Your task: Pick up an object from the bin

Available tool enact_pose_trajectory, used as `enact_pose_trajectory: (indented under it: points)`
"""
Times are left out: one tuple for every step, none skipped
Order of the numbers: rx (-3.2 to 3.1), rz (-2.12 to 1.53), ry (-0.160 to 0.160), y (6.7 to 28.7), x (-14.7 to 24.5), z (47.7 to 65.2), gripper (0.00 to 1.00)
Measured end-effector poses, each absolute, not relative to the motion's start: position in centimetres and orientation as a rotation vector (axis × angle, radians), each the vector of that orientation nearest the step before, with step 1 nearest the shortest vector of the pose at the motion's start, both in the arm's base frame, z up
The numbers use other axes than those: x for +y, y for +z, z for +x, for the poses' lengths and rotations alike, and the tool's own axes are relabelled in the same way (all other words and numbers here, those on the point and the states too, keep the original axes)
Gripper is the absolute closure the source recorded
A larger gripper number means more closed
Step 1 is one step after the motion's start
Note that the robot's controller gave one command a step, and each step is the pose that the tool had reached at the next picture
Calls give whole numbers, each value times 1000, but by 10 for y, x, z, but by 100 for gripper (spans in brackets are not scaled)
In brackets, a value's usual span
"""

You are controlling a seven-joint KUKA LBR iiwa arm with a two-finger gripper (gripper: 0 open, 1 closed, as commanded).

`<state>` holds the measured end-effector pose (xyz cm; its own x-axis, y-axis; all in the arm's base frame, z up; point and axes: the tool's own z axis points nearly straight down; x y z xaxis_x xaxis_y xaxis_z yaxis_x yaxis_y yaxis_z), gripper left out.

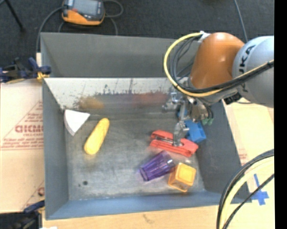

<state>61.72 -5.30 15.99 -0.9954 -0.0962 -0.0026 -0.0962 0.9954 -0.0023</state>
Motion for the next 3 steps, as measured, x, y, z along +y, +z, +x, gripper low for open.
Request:
enact_pose_trajectory:
  points:
    - [3136, -49, 1, 118, -69, 590, 0]
    - [3135, 5, 1, 71, -78, 595, 0]
    - [3115, 300, 7, 75, -87, 599, 100]
